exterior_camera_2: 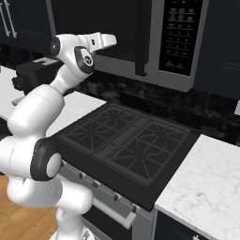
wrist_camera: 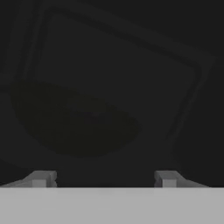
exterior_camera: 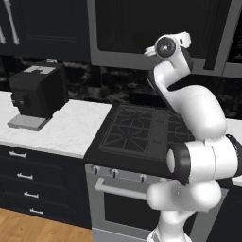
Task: Pick the onion from the sink and place it in the bowl. Then pick the bowl and place it in the microwave. Then close the microwave door and press the start button.
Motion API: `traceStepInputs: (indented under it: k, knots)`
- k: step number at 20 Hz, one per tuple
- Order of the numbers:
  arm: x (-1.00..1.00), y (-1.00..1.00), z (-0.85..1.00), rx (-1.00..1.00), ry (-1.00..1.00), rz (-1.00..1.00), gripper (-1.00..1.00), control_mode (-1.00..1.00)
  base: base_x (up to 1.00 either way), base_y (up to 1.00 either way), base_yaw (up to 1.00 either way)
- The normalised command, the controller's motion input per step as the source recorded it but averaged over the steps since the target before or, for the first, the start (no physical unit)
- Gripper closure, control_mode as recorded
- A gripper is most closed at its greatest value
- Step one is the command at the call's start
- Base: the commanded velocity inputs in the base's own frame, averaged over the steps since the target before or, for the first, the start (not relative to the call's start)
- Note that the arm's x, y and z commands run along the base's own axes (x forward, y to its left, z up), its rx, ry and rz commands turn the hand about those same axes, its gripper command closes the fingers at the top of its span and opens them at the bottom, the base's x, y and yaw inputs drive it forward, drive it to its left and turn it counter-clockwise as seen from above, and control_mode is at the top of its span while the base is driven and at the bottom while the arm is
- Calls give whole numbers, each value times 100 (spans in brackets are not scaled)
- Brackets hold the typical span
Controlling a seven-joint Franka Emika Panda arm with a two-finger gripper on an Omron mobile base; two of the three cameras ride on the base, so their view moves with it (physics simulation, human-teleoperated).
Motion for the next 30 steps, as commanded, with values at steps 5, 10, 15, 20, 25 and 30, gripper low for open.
traceStepInputs:
  k: [5,10,15,20,25,30]
  knots:
    - [39,-11,-8,2,-2,2,-100,-100,0,0,0]
    - [-86,13,15,14,-5,-3,-100,-100,0,0,0]
    - [-99,0,20,15,1,-4,-100,-100,0,0,0]
    - [-100,0,3,7,0,0,100,-100,0,0,0]
    - [-95,-16,-2,1,-3,0,100,-100,0,0,0]
    - [-56,-16,-10,-4,-1,0,100,-100,0,0,0]
